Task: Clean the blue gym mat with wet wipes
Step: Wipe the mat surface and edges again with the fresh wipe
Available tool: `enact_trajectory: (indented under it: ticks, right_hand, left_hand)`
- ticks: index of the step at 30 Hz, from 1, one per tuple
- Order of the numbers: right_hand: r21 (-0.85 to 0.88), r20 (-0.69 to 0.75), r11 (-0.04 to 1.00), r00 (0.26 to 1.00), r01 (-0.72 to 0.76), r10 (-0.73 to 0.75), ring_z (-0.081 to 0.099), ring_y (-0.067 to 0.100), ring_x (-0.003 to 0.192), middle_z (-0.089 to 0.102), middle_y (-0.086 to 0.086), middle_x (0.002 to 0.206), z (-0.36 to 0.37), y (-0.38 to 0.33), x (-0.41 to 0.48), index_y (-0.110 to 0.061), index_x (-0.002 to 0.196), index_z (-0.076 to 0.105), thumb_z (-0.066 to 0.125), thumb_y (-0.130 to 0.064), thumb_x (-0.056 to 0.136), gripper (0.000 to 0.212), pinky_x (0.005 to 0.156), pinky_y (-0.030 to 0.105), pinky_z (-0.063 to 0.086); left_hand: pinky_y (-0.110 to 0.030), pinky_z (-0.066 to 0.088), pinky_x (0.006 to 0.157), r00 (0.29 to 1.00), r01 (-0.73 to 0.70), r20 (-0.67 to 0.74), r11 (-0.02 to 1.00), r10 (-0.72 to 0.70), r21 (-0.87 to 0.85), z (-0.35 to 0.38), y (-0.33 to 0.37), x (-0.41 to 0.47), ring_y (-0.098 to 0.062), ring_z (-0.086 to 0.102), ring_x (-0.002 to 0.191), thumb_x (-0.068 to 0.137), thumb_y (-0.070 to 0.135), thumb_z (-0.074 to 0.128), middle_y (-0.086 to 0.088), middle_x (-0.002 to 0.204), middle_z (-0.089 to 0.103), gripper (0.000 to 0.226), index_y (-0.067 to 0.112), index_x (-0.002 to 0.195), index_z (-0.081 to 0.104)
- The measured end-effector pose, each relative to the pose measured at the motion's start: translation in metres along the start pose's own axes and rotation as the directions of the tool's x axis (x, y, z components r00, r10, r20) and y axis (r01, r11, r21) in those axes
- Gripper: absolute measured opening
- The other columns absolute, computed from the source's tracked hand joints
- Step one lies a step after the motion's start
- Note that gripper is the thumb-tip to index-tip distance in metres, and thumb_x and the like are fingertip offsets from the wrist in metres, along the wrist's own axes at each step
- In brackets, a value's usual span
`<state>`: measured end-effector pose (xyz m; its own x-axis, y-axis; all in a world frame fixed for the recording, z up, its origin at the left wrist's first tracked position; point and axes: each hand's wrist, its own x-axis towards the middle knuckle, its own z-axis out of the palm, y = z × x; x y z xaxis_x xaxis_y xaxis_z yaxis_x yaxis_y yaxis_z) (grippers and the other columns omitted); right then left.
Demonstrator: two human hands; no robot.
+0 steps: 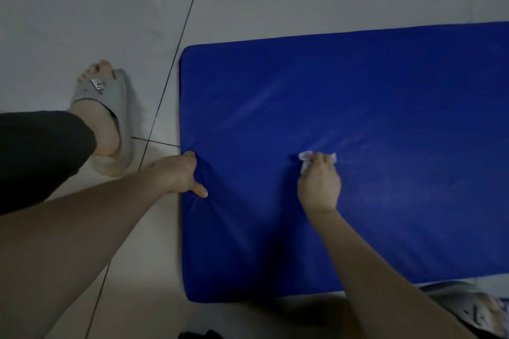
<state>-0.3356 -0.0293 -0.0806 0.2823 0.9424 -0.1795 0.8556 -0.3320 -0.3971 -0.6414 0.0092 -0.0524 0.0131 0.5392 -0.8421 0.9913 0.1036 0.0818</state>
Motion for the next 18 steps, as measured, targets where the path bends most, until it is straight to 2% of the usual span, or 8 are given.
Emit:
enact_trajectory:
  ticks: [3, 5, 8, 11, 12, 14, 16, 18]
  right_hand:
    - [0.08, 0.116, 0.987, 0.982, 0.138, -0.146, 0.051, 0.03, 0.133, 0.06, 0.012, 0.127, 0.026, -0.048, -0.028, -0.024, 0.12, 0.062, 0.044, -0.013, 0.105, 0.026, 0.078, 0.036, 0.05]
    - [0.118, 0.264, 0.959, 0.923, 0.257, -0.28, 0.044, 0.032, 0.139, 0.058, 0.013, 0.131, 0.046, -0.085, -0.052, -0.026, 0.124, 0.061, 0.047, -0.006, 0.1, 0.034, 0.083, 0.035, 0.05]
    - [0.15, 0.388, 0.859, 0.77, 0.49, -0.506, 0.06, 0.039, 0.108, 0.058, 0.018, 0.119, 0.069, -0.13, -0.086, -0.013, 0.13, 0.058, 0.051, -0.002, 0.095, 0.037, 0.07, 0.04, 0.051]
    - [0.119, 0.384, 0.801, 0.717, 0.587, -0.582, 0.06, 0.028, 0.084, 0.058, 0.01, 0.103, 0.072, -0.137, -0.087, -0.013, 0.115, 0.062, 0.05, -0.007, 0.095, 0.023, 0.06, 0.035, 0.048]
    - [0.074, 0.388, 0.79, 0.712, 0.609, -0.585, 0.059, 0.026, 0.081, 0.059, 0.007, 0.099, 0.07, -0.133, -0.08, -0.017, 0.111, 0.063, 0.053, -0.01, 0.095, 0.02, 0.06, 0.035, 0.05]
    - [-0.031, 0.407, 0.797, 0.736, 0.603, -0.541, 0.058, 0.023, 0.077, 0.059, 0.005, 0.095, 0.058, -0.121, -0.062, -0.024, 0.1, 0.063, 0.066, -0.02, 0.087, 0.014, 0.059, 0.033, 0.048]
    - [-0.092, 0.417, 0.819, 0.769, 0.566, -0.484, 0.06, 0.025, 0.078, 0.061, 0.005, 0.102, 0.042, -0.097, -0.042, -0.028, 0.085, 0.053, 0.072, -0.021, 0.077, 0.021, 0.059, 0.03, 0.042]
    - [-0.156, 0.374, 0.889, 0.859, 0.431, -0.351, 0.066, 0.028, 0.087, 0.064, 0.005, 0.114, 0.016, -0.057, -0.018, -0.026, 0.086, 0.062, 0.071, -0.018, 0.071, 0.019, 0.064, 0.031, 0.051]
  left_hand:
    - [-0.038, 0.051, 0.098, 1.0, 0.004, -0.004, 0.999, -0.004, -0.035, 0.002, -0.001, -0.001, -0.021, 0.057, 0.11, 0.069, 0.063, 0.084, -0.003, 0.129, 0.057, 0.097, 0.014, 0.138, 0.037]
    - [-0.037, 0.052, 0.092, 0.999, 0.027, 0.029, 0.996, -0.025, -0.09, 0.003, -0.002, -0.001, -0.022, 0.058, 0.105, 0.069, 0.057, 0.087, -0.005, 0.123, 0.058, 0.095, 0.012, 0.136, 0.035]
    - [-0.029, 0.049, 0.063, 0.995, 0.073, 0.089, 0.969, -0.053, -0.234, -0.005, -0.007, 0.002, -0.019, 0.06, 0.08, 0.079, 0.03, 0.082, -0.009, 0.098, 0.063, 0.062, -0.001, 0.121, 0.048]
    - [-0.025, 0.04, 0.045, 0.983, 0.154, 0.151, 0.907, -0.102, -0.392, -0.014, -0.017, 0.004, -0.018, 0.053, 0.053, 0.087, 0.009, 0.066, -0.013, 0.074, 0.062, 0.02, 0.001, 0.105, 0.062]
    - [-0.025, 0.037, 0.044, 0.983, 0.165, 0.142, 0.888, -0.114, -0.429, -0.011, -0.016, 0.005, -0.018, 0.051, 0.05, 0.088, 0.012, 0.065, -0.012, 0.069, 0.06, 0.012, 0.004, 0.096, 0.061]
    - [-0.024, 0.033, 0.045, 0.987, 0.157, 0.097, 0.849, -0.125, -0.505, -0.001, -0.008, 0.007, -0.017, 0.048, 0.047, 0.086, 0.023, 0.068, -0.005, 0.06, 0.054, 0.019, 0.012, 0.083, 0.053]
    - [-0.022, 0.037, 0.047, 0.99, 0.127, 0.021, 0.832, -0.137, -0.54, 0.01, 0.001, 0.009, -0.016, 0.054, 0.052, 0.081, 0.037, 0.07, -0.002, 0.066, 0.061, 0.028, 0.016, 0.089, 0.053]
    - [-0.023, 0.041, 0.053, 0.99, 0.1, -0.026, 0.827, -0.136, -0.554, 0.014, 0.006, 0.01, -0.019, 0.062, 0.067, 0.074, 0.05, 0.068, -0.003, 0.083, 0.068, 0.042, 0.019, 0.1, 0.058]
